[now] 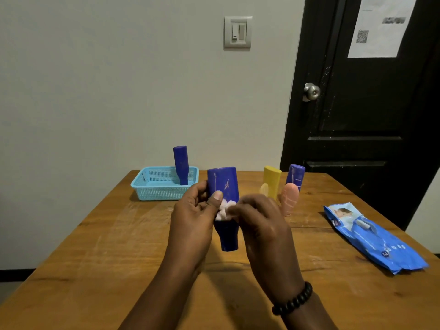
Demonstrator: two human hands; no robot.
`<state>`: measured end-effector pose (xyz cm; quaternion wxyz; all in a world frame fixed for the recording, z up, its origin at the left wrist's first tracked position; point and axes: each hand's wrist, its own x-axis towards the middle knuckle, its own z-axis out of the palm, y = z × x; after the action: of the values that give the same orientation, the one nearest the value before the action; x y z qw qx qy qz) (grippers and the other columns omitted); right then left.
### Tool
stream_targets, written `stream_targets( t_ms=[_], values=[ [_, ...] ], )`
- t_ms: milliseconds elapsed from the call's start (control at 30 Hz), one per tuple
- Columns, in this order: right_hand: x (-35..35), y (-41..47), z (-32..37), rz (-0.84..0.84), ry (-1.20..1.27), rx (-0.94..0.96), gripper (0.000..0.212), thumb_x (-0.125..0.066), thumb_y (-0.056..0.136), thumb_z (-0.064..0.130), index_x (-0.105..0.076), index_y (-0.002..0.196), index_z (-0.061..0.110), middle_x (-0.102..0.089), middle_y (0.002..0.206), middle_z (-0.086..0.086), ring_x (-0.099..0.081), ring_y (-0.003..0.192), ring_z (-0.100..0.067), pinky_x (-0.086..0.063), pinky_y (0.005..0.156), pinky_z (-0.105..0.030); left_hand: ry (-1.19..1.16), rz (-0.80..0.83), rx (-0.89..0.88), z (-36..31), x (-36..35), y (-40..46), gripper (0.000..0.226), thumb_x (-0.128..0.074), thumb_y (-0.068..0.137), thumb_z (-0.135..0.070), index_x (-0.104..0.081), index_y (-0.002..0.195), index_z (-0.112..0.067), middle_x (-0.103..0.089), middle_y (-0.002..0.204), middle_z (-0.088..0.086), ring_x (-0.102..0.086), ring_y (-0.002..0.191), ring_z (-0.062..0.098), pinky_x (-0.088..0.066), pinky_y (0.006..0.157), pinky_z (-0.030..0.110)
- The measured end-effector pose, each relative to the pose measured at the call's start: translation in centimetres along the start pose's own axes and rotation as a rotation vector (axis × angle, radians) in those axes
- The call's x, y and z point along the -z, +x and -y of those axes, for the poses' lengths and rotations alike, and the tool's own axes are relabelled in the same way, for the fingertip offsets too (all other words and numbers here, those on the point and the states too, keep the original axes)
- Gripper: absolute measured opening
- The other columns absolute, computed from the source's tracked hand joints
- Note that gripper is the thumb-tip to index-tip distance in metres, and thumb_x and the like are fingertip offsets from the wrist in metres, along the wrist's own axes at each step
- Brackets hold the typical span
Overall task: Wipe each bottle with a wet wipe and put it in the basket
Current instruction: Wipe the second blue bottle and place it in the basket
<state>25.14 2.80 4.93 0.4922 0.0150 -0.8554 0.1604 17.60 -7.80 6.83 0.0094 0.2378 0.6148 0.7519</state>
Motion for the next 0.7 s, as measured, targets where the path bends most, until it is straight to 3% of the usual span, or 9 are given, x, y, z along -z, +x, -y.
stream_targets(
  t_ms=[133,267,467,600,700],
  values=[
    [-0.1,-1.6,0.1,0.065,0.004,0.005,0.035,-0.044,0.088,0.038,-0.071,0.099,0.017,-0.063,0.106,0.003,-0.056,0.099,-0.008,-0.049,0.074,-0.014,-0.016,-0.045,0.016,0.1,0.3,0.3,0.019,-0.063,0.093,-0.025,-0.060,0.108,-0.037,-0.072,0.109,-0.007,-0.071,0.100,0.008,-0.060,0.079,0.033],
    [0.1,-0.5,0.3,0.045,0.003,0.016,0.029,-0.054,0.087,0.034,-0.071,0.101,0.015,-0.064,0.106,-0.001,-0.057,0.099,-0.011,-0.053,0.072,-0.020,-0.008,-0.040,0.017,0.2,0.4,0.2,0.017,-0.062,0.093,-0.027,-0.060,0.107,-0.037,-0.073,0.107,-0.007,-0.071,0.100,0.009,-0.059,0.078,0.031],
    [1.2,5.0,0.7,-0.095,-0.036,-0.022,0.041,-0.040,0.085,0.037,-0.071,0.096,0.012,-0.065,0.099,-0.004,-0.058,0.093,-0.014,-0.036,0.072,-0.006,0.059,0.089,-0.032,-0.3,-0.1,-1.3,0.019,-0.060,0.095,-0.024,-0.063,0.105,-0.040,-0.073,0.100,-0.017,-0.070,0.099,0.004,-0.058,0.086,0.032],
    [0.9,4.6,0.8,-0.079,-0.018,0.005,0.040,-0.042,0.086,0.038,-0.070,0.097,0.011,-0.065,0.101,-0.005,-0.057,0.094,-0.014,-0.043,0.073,-0.011,0.015,0.022,-0.002,-0.4,-0.1,-0.8,0.019,-0.062,0.093,-0.025,-0.062,0.105,-0.039,-0.074,0.100,-0.017,-0.070,0.100,0.004,-0.057,0.087,0.032],
    [0.3,1.0,0.7,0.028,0.015,-0.006,0.024,-0.052,0.087,0.033,-0.067,0.099,0.020,-0.061,0.107,0.003,-0.054,0.099,-0.010,-0.046,0.073,-0.014,-0.040,-0.060,0.045,-0.4,0.3,0.1,0.017,-0.063,0.094,-0.023,-0.061,0.106,-0.035,-0.074,0.103,-0.009,-0.072,0.097,0.007,-0.058,0.083,0.032]
  ],
)
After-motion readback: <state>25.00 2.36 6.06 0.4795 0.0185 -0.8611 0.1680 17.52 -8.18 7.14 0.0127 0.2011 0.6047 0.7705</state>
